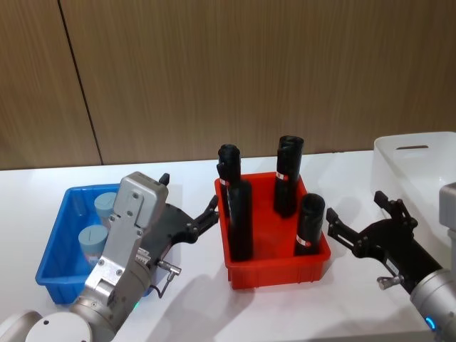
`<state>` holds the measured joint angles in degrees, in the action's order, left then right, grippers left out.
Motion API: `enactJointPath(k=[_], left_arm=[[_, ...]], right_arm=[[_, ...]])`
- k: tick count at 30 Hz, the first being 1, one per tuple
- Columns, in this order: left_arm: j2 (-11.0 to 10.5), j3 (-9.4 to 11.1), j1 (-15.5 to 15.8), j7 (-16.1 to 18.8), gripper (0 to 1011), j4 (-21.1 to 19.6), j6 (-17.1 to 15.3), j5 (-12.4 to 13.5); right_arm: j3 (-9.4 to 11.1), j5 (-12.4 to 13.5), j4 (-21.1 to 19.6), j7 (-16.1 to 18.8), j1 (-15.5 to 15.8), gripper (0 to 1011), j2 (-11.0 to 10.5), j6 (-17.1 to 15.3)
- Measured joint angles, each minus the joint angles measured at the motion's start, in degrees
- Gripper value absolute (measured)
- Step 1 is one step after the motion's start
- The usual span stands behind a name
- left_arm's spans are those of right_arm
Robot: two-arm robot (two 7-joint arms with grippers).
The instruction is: Pick the cotton swabs from the blue box and place them into the white box.
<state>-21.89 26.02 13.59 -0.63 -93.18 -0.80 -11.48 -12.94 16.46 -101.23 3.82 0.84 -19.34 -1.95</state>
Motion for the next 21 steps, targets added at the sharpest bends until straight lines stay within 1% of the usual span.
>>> enactJointPath(k=[21], left_arm=[[0.0, 0.0, 0.0, 0.0, 1004, 0.0, 0.0, 0.0]], right_arm=[[0.0, 0.0, 0.0, 0.0, 0.0, 1002, 0.0, 0.0]])
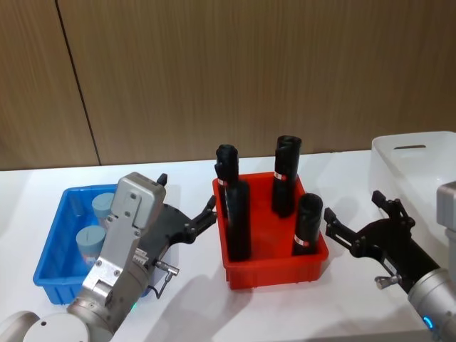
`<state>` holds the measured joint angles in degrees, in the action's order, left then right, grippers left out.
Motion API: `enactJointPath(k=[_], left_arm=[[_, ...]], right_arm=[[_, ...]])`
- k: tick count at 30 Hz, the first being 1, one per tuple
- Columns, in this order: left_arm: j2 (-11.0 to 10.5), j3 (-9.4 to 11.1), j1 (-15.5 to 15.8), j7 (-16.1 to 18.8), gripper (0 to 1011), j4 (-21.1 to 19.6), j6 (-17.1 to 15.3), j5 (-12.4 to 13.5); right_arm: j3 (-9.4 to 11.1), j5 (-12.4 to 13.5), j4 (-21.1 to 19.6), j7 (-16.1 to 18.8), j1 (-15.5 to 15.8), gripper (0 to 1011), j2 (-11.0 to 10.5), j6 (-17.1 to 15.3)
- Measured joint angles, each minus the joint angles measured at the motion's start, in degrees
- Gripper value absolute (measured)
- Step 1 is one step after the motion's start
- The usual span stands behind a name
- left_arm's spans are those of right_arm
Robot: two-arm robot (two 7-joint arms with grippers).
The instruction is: Pick the cotton swabs from the blue box and place them into the white box.
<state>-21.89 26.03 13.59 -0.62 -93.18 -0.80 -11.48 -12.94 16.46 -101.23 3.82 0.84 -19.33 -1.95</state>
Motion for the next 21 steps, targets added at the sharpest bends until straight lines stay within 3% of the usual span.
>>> enactJointPath(k=[21], left_arm=[[-0.3, -0.5, -0.3, 1.4, 1004, 0.1, -0.6, 0.2]], right_arm=[[0.0, 0.0, 0.0, 0.0, 0.0, 1002, 0.0, 0.0]])
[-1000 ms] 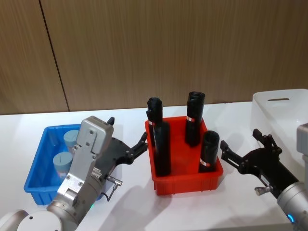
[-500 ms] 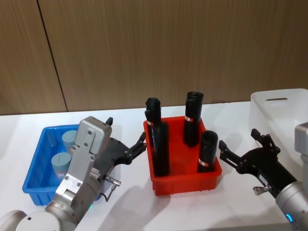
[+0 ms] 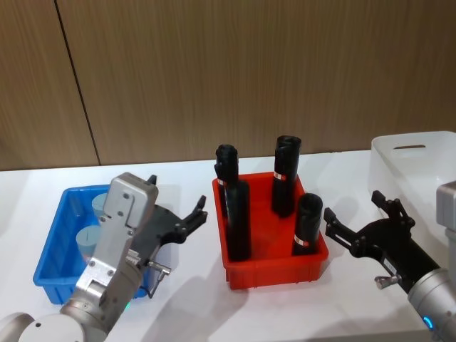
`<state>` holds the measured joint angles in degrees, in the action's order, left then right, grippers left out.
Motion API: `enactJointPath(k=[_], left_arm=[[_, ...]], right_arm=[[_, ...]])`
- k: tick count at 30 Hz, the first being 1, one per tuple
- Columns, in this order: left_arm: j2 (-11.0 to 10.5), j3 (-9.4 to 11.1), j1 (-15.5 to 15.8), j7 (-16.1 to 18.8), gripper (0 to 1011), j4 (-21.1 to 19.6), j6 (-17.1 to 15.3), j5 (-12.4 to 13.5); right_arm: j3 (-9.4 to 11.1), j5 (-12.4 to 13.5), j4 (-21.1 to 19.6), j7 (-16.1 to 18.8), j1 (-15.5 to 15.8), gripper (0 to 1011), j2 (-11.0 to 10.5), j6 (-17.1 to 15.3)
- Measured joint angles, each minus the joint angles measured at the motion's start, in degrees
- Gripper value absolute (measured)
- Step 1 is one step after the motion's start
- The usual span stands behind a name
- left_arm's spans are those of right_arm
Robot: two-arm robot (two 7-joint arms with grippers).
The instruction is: Pick the cotton swabs from the blue box and place them into the white box.
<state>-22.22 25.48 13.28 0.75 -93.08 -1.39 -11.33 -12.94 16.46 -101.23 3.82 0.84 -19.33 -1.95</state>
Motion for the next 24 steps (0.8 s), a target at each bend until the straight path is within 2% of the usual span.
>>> enactJointPath(k=[10, 15, 24], left_arm=[[-0.6, -1.1, -0.9, 4.2, 1004, 0.1, -1.3, -1.2], [-0.8, -1.9, -1.5, 6.9, 1004, 0.4, -1.9, -3.2], [-1.2, -3.3, -2.2, 9.9, 1004, 1.2, -2.5, -6.8]], right_arm=[[0.0, 0.0, 0.0, 0.0, 0.0, 1002, 0.0, 0.0], [0.0, 0.0, 0.0, 0.0, 0.0, 1002, 0.0, 0.0], [0.0, 0.0, 0.0, 0.0, 0.0, 1002, 0.0, 0.0]])
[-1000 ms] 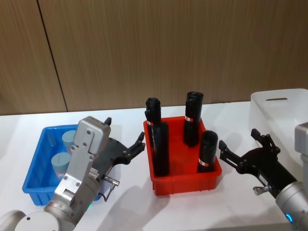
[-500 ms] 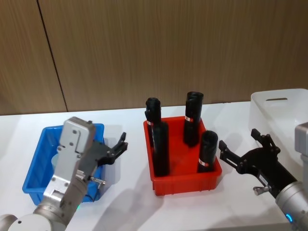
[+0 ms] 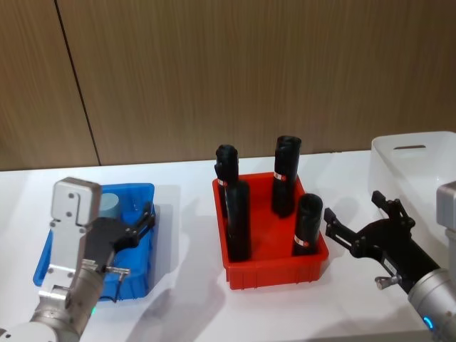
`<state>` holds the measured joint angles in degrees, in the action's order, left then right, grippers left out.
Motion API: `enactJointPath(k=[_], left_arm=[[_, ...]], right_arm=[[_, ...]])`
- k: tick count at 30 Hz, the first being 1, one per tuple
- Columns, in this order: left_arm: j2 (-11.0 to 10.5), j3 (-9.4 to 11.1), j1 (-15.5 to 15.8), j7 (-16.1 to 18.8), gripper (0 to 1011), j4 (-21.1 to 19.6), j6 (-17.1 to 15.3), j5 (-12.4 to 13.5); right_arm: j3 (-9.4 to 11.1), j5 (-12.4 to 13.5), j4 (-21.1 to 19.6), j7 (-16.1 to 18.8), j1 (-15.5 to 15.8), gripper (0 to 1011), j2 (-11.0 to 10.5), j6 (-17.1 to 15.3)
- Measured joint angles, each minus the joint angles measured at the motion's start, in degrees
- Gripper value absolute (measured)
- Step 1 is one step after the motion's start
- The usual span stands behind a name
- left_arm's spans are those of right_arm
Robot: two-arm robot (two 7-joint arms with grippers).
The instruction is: Pick the cotton swabs from the blue box and place them into the white box.
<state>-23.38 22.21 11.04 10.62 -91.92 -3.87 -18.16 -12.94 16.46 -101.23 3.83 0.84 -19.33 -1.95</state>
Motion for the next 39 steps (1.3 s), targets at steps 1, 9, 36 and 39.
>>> enactJointPath(k=[1, 9, 36, 39], left_arm=[[-0.1, -0.3, -0.1, 0.5, 1004, 0.2, -0.1, -0.8], [-0.4, -1.8, -0.3, 2.1, 1004, 1.8, -1.0, -4.5], [2.0, -4.1, 4.7, 0.8, 1004, 12.1, -7.1, -7.7], [2.4, -4.2, 5.5, 0.7, 1004, 13.4, -7.8, -7.5]], right_arm=[[0.0, 0.0, 0.0, 0.0, 0.0, 1002, 0.0, 0.0], [0.0, 0.0, 0.0, 0.0, 0.0, 1002, 0.0, 0.0], [0.0, 0.0, 0.0, 0.0, 0.0, 1002, 0.0, 0.0], [0.0, 0.0, 0.0, 0.0, 0.0, 1002, 0.0, 0.0]])
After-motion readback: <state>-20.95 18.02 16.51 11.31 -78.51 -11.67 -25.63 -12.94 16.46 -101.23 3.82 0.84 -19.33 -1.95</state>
